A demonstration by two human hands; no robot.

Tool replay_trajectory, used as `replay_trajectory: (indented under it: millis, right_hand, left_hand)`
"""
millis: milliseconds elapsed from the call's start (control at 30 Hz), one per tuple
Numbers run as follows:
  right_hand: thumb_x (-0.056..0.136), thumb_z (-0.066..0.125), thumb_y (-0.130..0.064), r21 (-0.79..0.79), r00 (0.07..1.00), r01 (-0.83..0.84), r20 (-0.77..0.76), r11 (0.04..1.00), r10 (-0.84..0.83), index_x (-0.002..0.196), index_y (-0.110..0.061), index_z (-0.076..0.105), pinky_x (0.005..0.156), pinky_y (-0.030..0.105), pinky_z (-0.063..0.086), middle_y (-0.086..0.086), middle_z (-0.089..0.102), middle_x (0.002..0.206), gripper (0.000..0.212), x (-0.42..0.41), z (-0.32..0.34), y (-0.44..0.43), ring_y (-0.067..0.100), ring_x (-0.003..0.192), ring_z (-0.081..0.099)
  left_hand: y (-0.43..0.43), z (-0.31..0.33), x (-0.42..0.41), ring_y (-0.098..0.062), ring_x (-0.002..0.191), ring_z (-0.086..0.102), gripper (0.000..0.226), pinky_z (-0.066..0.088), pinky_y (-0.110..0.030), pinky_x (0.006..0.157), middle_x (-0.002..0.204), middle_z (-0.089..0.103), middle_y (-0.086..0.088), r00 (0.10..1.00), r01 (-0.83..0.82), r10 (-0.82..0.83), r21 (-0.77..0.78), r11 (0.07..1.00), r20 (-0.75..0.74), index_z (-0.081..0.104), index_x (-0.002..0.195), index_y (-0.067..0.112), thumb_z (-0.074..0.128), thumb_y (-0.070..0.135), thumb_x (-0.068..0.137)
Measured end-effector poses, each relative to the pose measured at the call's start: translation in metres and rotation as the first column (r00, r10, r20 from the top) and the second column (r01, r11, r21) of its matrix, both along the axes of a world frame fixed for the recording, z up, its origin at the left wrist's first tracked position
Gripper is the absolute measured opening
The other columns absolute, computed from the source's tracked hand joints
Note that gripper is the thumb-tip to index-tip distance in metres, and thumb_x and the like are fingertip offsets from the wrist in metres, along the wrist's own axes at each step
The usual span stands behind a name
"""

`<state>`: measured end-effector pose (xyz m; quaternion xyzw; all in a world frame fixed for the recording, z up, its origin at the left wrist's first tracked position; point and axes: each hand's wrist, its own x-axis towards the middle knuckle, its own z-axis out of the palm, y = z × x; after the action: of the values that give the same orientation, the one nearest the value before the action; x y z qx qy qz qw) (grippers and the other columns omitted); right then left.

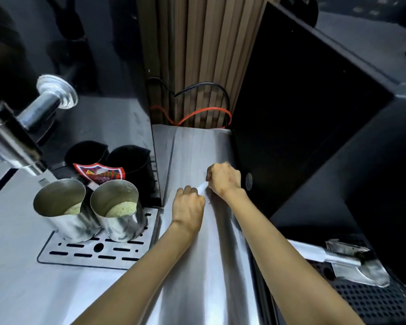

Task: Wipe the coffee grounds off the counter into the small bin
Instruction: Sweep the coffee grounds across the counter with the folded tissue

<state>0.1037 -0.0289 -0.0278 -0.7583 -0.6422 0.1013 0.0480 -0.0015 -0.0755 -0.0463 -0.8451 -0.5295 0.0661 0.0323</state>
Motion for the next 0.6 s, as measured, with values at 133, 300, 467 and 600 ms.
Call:
replay_trajectory:
  millis: [133,300,467,600]
  right_hand:
    - [0.086,0.055,-0.005,-0.047,1.0,0.03,0.007,0.998,-0.03,0.102,-0.013,0.071,0.083,0.036,0.051,0.01,0.068,0.111,0.025,0.004,-0.001,-0.026,0.026,0.109,0.06]
    - [0.088,0.053,-0.005,-0.001,0.989,0.143,-0.031,0.99,-0.143,0.101,-0.012,0.071,0.099,0.042,0.043,0.009,0.069,0.108,0.024,0.005,0.005,-0.022,0.03,0.104,0.064]
    - [0.087,0.05,0.005,0.014,0.99,0.127,0.06,0.992,-0.128,0.102,-0.006,0.066,0.08,0.038,0.051,0.012,0.066,0.109,0.025,0.002,0.004,-0.011,0.032,0.101,0.064]
    - [0.085,0.044,0.009,0.015,0.987,0.081,0.135,0.997,-0.082,0.099,-0.004,0.064,0.086,0.041,0.045,0.012,0.064,0.107,0.028,0.002,-0.002,-0.018,0.032,0.098,0.066]
  left_hand:
    - [-0.023,-0.003,-0.002,-0.023,0.111,0.051,0.033,0.038,-0.03,0.094,0.114,0.06,-0.008,0.999,0.047,-0.046,-0.019,0.999,0.016,0.056,0.12,0.008,0.045,0.0,0.09]
    - [-0.007,0.006,-0.004,-0.022,0.109,0.053,0.028,0.041,-0.03,0.091,0.114,0.06,-0.006,0.993,-0.047,0.05,-0.033,0.998,0.104,0.061,0.116,0.01,0.043,0.008,0.094]
    - [0.011,0.012,-0.001,-0.023,0.115,0.051,0.028,0.042,-0.029,0.094,0.121,0.055,-0.009,0.971,-0.106,0.119,-0.071,0.992,0.209,0.058,0.121,0.006,0.041,0.009,0.098]
    - [0.009,0.011,-0.001,-0.024,0.114,0.05,0.027,0.041,-0.03,0.092,0.122,0.052,-0.01,0.963,-0.077,0.098,-0.09,0.993,0.251,0.054,0.121,0.003,0.041,0.014,0.1]
